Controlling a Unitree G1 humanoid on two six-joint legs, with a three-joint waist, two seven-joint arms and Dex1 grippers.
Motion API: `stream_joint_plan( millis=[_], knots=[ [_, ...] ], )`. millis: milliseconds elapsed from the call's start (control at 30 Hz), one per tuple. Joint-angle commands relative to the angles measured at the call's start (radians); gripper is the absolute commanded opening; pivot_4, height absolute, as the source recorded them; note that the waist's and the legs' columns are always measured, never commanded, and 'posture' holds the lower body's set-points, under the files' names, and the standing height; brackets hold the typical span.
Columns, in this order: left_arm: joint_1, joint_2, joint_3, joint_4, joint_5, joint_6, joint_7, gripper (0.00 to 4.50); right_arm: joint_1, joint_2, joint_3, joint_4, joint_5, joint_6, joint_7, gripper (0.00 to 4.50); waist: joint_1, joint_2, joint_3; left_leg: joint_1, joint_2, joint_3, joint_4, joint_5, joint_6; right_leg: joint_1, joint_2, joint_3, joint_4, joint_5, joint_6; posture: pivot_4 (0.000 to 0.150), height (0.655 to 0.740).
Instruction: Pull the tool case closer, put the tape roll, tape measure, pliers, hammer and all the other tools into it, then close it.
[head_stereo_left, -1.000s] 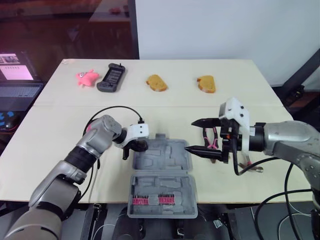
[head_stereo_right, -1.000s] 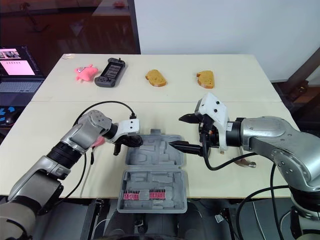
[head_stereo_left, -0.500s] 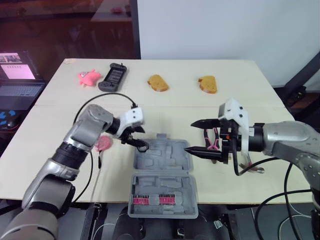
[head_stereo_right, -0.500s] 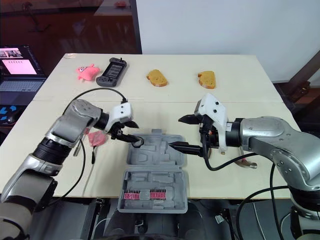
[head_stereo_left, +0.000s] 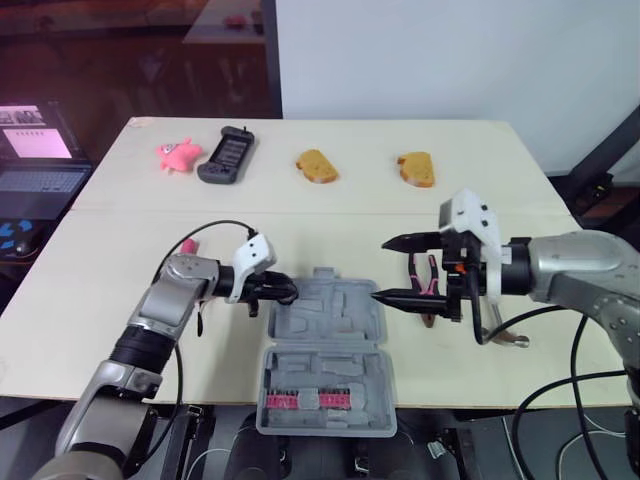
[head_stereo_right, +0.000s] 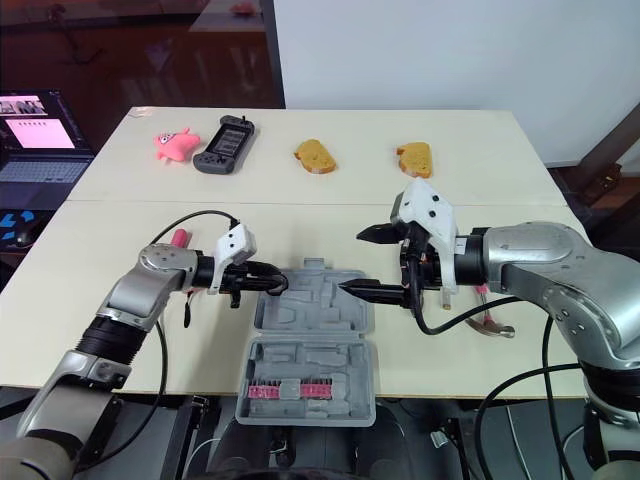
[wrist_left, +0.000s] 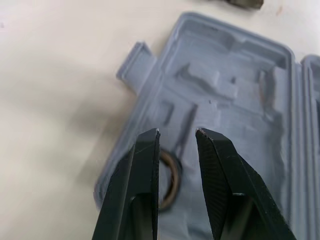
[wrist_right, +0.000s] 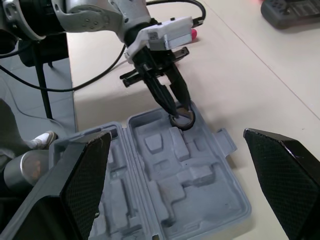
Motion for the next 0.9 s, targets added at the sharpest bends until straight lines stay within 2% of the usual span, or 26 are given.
stream_joint_plan(
  millis=[33,433,533,633,733,833,900],
  knots=[
    [-0.015,-0.035,0.019,0.11,0.018,-0.16,0.051,1.23,-0.032,-0.019,-0.014,-0.006,0.003,-0.001,0.005,4.5,0.0,0.0,0.0,0.0,0.0,0.0,0.0,0.0,0.0,0.0,0.0,0.0,0.0,0.0,0.0,0.15,0.7188],
    [-0.019,-0.067,-0.019,0.435,0.086,-0.41,0.049,1.23,-0.027,-0.035,-0.034,-0.016,0.014,0.017,-0.006,4.5,0.0,0.0,-0.001,0.001,0.0,0.0,0.0,0.0,0.0,0.001,0.0,0.0,0.0,0.0,0.0,0.15,0.7188],
    [-0.034,-0.079,-0.008,0.407,0.067,-0.408,0.044,1.23,-0.021,-0.036,-0.035,-0.015,-0.021,-0.02,-0.007,4.5,0.0,0.001,-0.001,0.001,0.0,0.0,0.0,0.0,0.0,0.001,0.0,0.0,0.0,0.0,0.0,0.15,0.7188],
    [-0.066,-0.085,0.035,0.255,-0.007,-0.294,0.038,1.23,-0.014,-0.005,-0.043,0.004,-0.066,-0.084,-0.023,4.5,0.001,0.0,-0.001,0.001,0.0,0.0,0.0,0.0,0.0,0.001,-0.001,0.0,0.0,0.0,0.0,0.15,0.7188],
    [-0.078,-0.043,0.086,0.072,-0.074,-0.146,0.04,1.23,0.073,-0.019,-0.033,0.035,-0.165,-0.191,-0.001,4.5,0.002,-0.002,0.0,0.0,0.0,0.0,0.0,0.0,0.0,0.0,-0.001,0.0,0.0,0.0,0.0,0.15,0.7188],
    [-0.035,0.024,0.148,-0.086,-0.124,-0.029,0.061,2.13,0.167,-0.028,-0.027,0.137,-0.276,-0.328,0.042,4.5,-0.002,-0.002,0.0,0.0,0.0,0.0,0.0,0.0,0.0,0.001,0.0,-0.001,0.0,0.0,0.0,0.15,0.7188],
    [0.05,0.093,0.222,-0.195,-0.157,0.024,0.083,3.14,0.247,-0.018,-0.078,0.236,-0.314,-0.43,0.088,4.5,-0.011,-0.001,0.0,0.001,0.0,0.001,0.0,0.0,0.0,0.001,0.0,0.0,0.0,0.0,0.0,0.15,0.7188]
  ],
)
